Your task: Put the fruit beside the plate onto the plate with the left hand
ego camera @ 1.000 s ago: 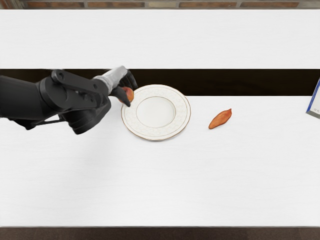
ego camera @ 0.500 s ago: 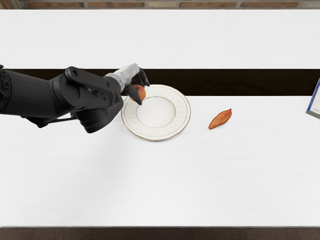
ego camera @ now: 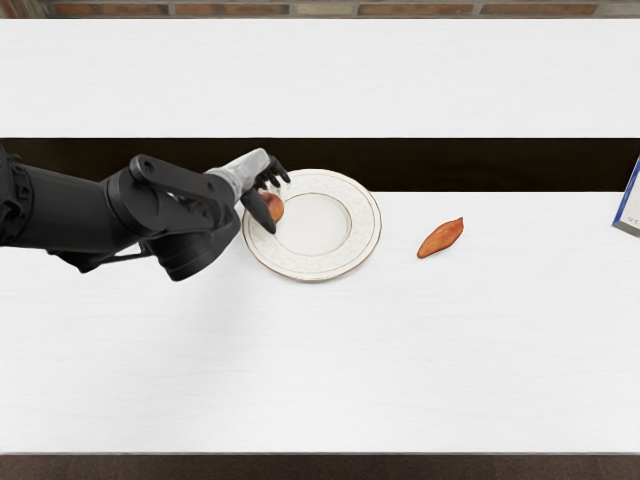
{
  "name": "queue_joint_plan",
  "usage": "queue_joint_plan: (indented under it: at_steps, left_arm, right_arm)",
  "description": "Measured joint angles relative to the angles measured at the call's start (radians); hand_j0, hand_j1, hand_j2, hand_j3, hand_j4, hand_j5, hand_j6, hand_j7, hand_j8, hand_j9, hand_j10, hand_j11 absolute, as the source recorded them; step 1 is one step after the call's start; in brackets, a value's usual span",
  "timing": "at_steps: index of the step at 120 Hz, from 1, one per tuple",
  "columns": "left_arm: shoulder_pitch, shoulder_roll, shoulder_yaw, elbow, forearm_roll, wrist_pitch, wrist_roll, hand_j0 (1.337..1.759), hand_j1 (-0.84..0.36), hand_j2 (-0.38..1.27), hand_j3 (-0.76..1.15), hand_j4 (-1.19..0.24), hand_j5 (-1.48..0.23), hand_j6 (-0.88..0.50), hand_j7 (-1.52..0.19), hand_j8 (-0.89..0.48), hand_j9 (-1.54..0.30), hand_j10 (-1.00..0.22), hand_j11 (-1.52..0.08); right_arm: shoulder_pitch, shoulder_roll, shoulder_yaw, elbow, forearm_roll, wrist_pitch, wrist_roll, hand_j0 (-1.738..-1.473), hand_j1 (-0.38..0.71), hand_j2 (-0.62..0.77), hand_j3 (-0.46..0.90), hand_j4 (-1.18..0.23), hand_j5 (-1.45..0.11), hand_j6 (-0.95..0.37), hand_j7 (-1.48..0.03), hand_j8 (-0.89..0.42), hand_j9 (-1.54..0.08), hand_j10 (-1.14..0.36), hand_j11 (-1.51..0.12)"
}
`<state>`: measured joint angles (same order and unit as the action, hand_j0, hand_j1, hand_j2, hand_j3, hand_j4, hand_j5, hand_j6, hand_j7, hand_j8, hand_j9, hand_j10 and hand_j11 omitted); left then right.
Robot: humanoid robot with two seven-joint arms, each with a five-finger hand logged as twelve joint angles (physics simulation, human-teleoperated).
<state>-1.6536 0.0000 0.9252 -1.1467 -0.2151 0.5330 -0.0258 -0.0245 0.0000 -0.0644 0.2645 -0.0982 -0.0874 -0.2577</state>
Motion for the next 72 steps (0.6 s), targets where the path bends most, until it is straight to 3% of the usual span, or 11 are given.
queue_joint_plan:
  at_steps: [21, 32, 51, 72]
  left_arm:
    - [-0.022, 0.005, -0.023, -0.002, 0.008, -0.076, 0.0, 1.658, 0.14, 0.1, 0.0, -0.2, -0.27, -0.18, -0.27, -0.17, -0.27, -0.2, -0.27]
    - [-0.058, 0.178, -0.058, -0.036, 0.011, -0.168, 0.0, 1.658, 0.2, 0.06, 0.0, -0.14, -0.18, -0.12, -0.18, -0.11, -0.18, -0.14, -0.18]
    - [-0.057, 0.499, -0.126, -0.071, 0.07, -0.526, 0.002, 1.658, 0.27, 0.03, 0.0, -0.07, -0.1, -0.07, -0.09, -0.06, -0.09, -0.07, -0.09]
    - [-0.042, 0.666, -0.187, -0.095, 0.142, -0.692, 0.003, 1.658, 0.3, 0.02, 0.0, -0.04, -0.05, -0.04, -0.05, -0.04, -0.05, -0.04, -0.05]
  right_arm:
    - [0.0, 0.0, 0.0, 0.0, 0.0, 0.0, 0.0, -1.658, -0.35, 0.0, 0.0, 0.0, 0.0, 0.0, 0.0, 0.0, 0.0, 0.0, 0.0]
    - [0.0, 0.0, 0.0, 0.0, 0.0, 0.0, 0.0, -1.658, -0.35, 0.0, 0.0, 0.0, 0.0, 0.0, 0.0, 0.0, 0.0, 0.0, 0.0]
    - [0.0, 0.0, 0.0, 0.0, 0.0, 0.0, 0.0, -1.658, -0.35, 0.0, 0.0, 0.0, 0.0, 0.0, 0.0, 0.0, 0.0, 0.0, 0.0]
    - [0.0, 0.0, 0.0, 0.0, 0.0, 0.0, 0.0, -1.658, -0.35, 0.0, 0.0, 0.0, 0.0, 0.0, 0.0, 0.0, 0.0, 0.0, 0.0]
